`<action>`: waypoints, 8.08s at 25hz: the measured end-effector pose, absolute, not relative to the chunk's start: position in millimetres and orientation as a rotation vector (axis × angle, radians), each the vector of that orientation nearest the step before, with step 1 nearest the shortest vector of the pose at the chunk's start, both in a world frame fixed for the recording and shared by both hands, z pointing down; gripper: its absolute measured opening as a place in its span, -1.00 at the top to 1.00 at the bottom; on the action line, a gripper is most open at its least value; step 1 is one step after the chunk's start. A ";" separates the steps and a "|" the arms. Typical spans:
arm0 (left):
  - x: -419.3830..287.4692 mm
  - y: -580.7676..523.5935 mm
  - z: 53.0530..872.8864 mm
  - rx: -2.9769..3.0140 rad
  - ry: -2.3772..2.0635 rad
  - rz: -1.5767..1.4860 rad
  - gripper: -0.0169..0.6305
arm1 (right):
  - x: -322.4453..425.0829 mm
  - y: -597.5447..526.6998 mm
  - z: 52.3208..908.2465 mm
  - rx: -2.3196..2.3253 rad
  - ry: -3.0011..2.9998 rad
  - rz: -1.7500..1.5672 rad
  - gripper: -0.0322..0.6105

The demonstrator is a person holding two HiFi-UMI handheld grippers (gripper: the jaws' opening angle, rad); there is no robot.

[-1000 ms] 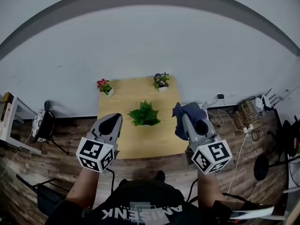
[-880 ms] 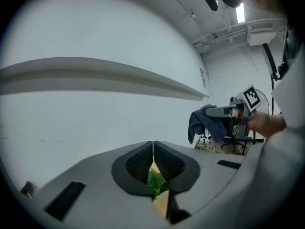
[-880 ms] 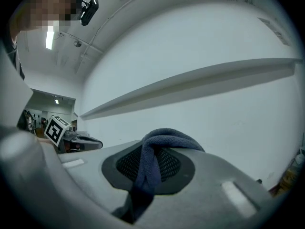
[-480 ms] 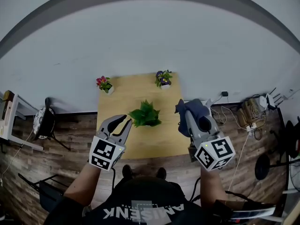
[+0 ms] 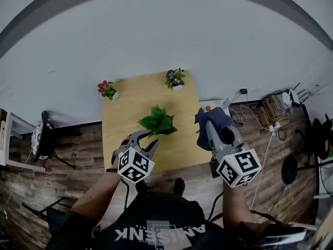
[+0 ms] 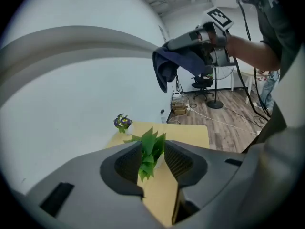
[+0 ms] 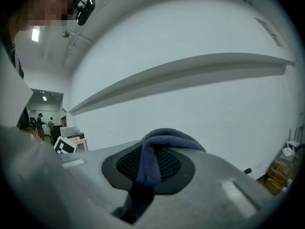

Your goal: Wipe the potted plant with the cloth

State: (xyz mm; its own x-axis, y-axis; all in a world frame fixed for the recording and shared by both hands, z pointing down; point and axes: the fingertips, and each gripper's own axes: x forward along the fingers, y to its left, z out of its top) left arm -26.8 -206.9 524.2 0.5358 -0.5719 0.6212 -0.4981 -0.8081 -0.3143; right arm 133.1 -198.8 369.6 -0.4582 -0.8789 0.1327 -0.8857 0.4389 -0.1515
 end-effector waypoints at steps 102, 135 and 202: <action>11.0 -216.0 352.8 -2.895 0.401 -1.145 0.92 | 17.7 -199.2 321.0 1.277 -2.939 0.198 0.76; -11.8 -188.1 358.8 -2.937 0.300 -1.158 0.93 | 67.4 -188.2 345.9 1.441 -2.810 0.290 0.76; -17.9 -148.7 372.0 -2.653 0.136 -1.163 0.92 | 48.5 -190.1 417.0 1.336 -2.712 0.584 0.76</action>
